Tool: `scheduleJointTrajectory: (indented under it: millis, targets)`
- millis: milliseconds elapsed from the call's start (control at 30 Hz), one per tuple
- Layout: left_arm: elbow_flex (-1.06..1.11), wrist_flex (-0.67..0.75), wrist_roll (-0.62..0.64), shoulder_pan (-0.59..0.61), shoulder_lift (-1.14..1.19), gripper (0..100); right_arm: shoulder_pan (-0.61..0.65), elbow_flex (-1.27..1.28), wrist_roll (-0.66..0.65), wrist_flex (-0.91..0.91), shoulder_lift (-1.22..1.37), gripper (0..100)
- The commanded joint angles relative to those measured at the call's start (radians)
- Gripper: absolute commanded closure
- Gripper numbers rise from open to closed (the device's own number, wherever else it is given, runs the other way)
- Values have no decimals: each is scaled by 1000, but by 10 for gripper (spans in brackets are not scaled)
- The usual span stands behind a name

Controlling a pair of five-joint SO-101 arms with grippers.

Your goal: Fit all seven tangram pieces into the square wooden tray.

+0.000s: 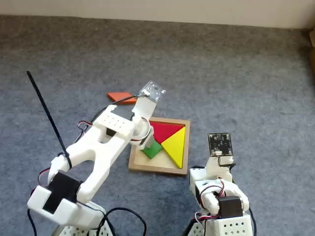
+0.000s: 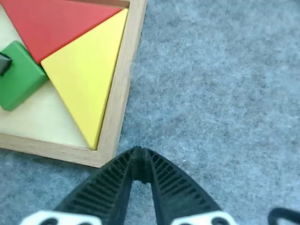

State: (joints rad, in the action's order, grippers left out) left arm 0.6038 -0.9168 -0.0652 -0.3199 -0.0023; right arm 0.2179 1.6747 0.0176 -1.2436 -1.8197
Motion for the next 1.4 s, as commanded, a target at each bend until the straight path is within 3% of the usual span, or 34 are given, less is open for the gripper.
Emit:
scheduleJointTrajectory:
  millis: [0, 433, 600, 800, 1033, 1367]
  targets:
    - [-31, 18, -6, 18, 15, 779, -8, 150, 5, -7, -16, 984]
    - [-53, 61, 18, 28, -36, 780, -8, 150, 5, -7, -16, 984]
    - [-42, -40, 77, 76, -220, 780, -8, 150, 5, -7, -16, 984]
    - [91, -60, 74, 200, -423, 776, -8, 150, 5, -7, -16, 984]
    - [94, -216, 26, 358, -513, 775, -8, 150, 5, -7, -16, 984]
    - [104, -354, 183, 507, -510, 775, -8, 150, 5, -7, -16, 984]
